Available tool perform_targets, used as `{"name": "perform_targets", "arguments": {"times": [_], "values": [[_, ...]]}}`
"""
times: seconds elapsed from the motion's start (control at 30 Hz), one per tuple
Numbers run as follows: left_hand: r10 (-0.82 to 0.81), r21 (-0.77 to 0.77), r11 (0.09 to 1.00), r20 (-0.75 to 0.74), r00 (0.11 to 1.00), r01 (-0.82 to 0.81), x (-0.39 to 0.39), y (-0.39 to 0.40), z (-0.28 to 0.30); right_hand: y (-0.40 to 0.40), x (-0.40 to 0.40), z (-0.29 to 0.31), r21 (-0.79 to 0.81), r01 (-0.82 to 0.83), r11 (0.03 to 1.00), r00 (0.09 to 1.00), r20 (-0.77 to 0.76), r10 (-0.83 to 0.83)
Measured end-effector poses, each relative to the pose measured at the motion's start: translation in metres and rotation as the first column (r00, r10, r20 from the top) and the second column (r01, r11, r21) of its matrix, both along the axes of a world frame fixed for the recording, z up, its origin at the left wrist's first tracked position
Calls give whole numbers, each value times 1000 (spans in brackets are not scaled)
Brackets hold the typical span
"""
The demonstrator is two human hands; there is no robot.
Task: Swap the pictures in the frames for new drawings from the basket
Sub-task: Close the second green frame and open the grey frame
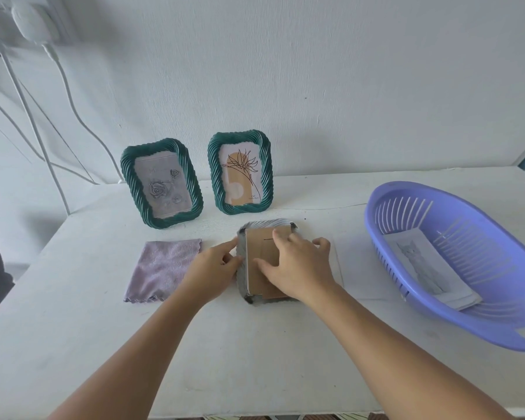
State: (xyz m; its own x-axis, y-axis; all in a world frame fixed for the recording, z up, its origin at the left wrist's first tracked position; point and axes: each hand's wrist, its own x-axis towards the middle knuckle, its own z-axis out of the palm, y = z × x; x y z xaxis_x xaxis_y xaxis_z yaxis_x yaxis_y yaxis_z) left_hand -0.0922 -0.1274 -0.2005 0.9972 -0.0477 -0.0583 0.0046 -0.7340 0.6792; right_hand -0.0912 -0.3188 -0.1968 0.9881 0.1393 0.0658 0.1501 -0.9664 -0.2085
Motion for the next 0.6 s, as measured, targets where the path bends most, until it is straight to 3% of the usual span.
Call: {"name": "perform_targets", "arguments": {"times": [0.6], "values": [[20,-4,1000,0,1000,-20,0,-2,-1,7,-1,3,139,82,987,995,52,-90]]}}
